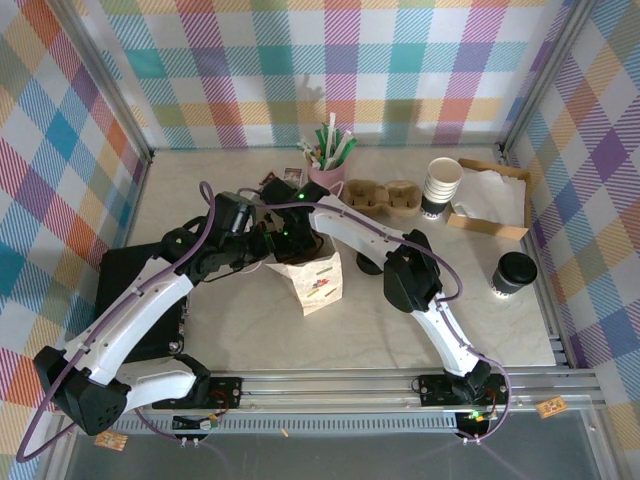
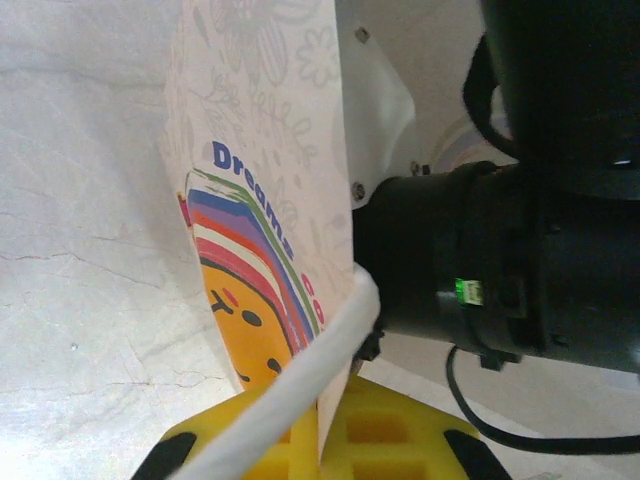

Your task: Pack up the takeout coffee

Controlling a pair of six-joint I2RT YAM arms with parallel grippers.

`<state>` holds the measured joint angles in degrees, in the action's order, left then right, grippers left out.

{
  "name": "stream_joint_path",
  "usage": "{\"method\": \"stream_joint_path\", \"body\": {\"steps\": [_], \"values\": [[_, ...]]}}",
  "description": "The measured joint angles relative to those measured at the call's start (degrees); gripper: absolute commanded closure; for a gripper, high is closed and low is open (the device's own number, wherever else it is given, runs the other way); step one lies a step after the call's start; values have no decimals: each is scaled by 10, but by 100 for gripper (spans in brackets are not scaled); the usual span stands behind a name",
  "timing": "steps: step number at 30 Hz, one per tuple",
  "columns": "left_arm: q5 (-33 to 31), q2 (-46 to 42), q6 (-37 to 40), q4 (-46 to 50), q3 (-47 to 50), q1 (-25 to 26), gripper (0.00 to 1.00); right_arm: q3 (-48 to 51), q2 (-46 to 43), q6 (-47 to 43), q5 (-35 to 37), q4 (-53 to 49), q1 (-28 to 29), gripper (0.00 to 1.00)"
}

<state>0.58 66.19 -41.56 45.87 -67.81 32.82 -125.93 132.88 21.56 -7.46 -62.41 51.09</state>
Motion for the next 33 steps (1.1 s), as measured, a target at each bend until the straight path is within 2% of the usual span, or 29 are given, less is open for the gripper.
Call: {"method": "stream_joint_path", "body": {"steps": [33], "values": [[2, -5, 0, 36, -26, -5, 100, 9, 57, -10, 44, 21, 9, 95]]}}
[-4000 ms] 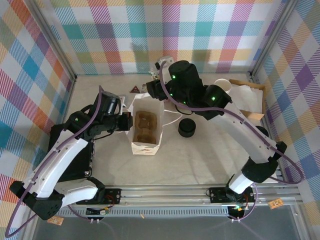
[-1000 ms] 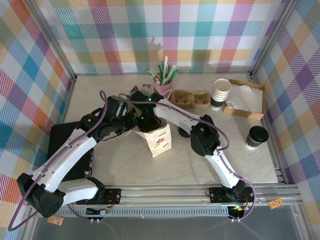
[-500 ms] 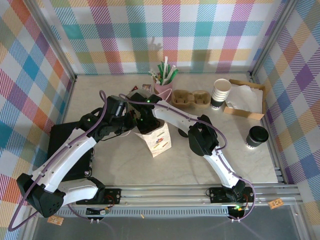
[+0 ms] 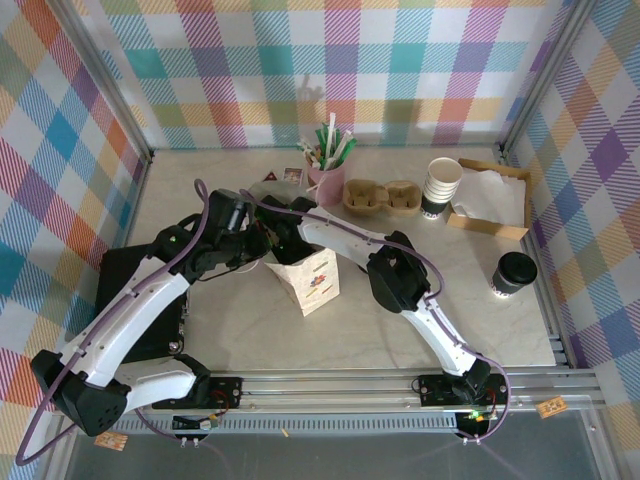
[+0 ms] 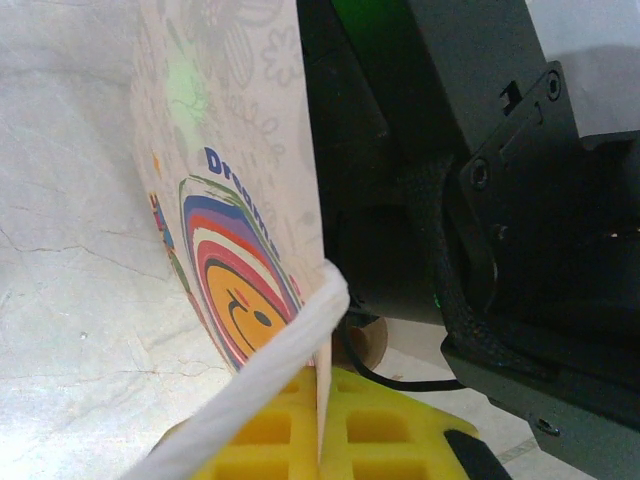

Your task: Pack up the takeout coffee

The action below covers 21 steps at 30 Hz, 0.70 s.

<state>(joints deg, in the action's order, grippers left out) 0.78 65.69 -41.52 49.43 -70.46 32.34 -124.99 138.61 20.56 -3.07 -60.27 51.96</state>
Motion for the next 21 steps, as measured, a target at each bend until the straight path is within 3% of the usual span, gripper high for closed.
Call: {"method": "stream_joint_path", "body": {"steps": [6, 16, 21], "values": [[0, -5, 2, 0, 0, 0, 100, -24, 0, 0, 7, -23, 1, 94], [0, -10, 2, 15, 0, 0, 100, -61, -5, 4, -11, -33, 0, 84], [0, -7, 4, 16, 0, 0, 100, -66, -20, 6, -20, -40, 0, 70]]}}
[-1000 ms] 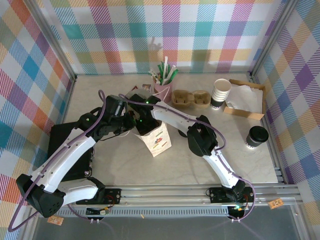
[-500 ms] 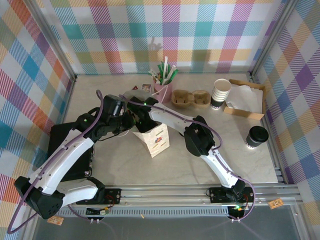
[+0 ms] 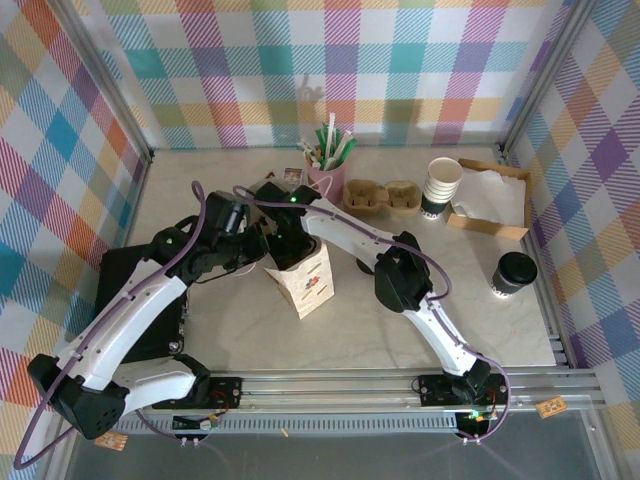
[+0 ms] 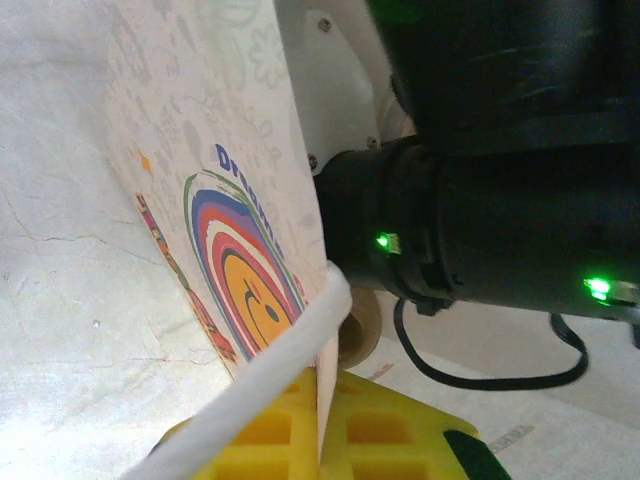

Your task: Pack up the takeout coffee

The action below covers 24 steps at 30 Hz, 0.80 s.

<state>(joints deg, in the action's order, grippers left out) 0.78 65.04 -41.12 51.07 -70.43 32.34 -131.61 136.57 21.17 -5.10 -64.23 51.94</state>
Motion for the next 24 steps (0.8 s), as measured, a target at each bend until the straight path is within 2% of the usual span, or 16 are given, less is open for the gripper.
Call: {"method": "stream_joint_path", "body": {"steps": [3, 14, 24], "values": [[0, 1, 4, 0, 0, 0, 100, -8, -19, -2, -1, -1, 0, 63], [0, -6, 58, 0, 0, 0, 100, -39, -98, -7, 1, -1, -2, 52], [15, -16, 141, 0, 0, 0, 100, -31, -188, -11, -2, 43, -14, 51]]}}
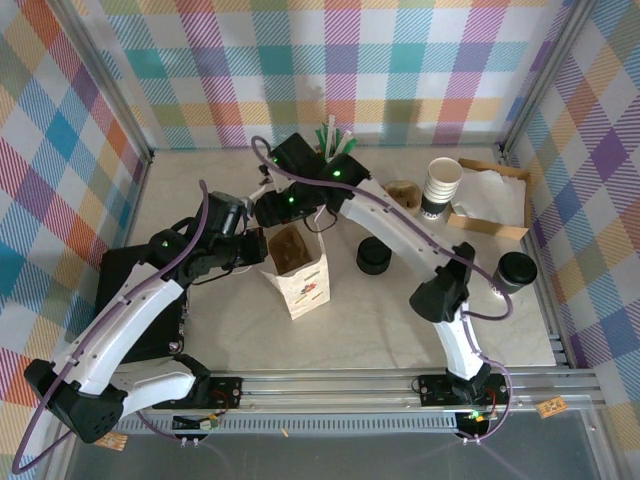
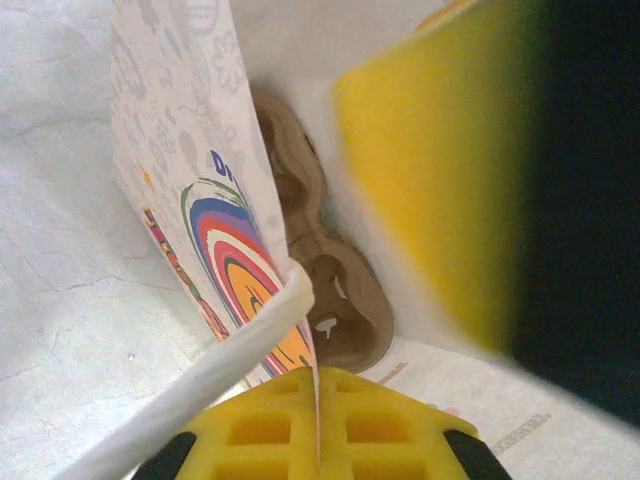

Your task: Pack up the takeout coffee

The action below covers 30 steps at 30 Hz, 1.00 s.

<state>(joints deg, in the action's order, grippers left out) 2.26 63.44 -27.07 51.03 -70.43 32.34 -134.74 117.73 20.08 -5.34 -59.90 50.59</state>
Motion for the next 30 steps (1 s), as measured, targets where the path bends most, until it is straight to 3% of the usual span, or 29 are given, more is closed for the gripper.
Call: {"method": "stream_joint_path", "body": {"steps": [10, 20, 23, 30], "values": [[18, -36, 71, -8, 7, 1, 100, 133, -163, 0, -29, 156, -54, 50], [43, -34, 99, -33, 7, 3, 100, 210, -207, -15, -29, 249, -79, 55], [40, -33, 95, -34, 11, 3, 100, 177, -193, -21, -29, 227, -80, 58], [2, -15, 8, -45, 21, 3, 100, -26, -87, -28, 15, 71, -62, 69]]}}
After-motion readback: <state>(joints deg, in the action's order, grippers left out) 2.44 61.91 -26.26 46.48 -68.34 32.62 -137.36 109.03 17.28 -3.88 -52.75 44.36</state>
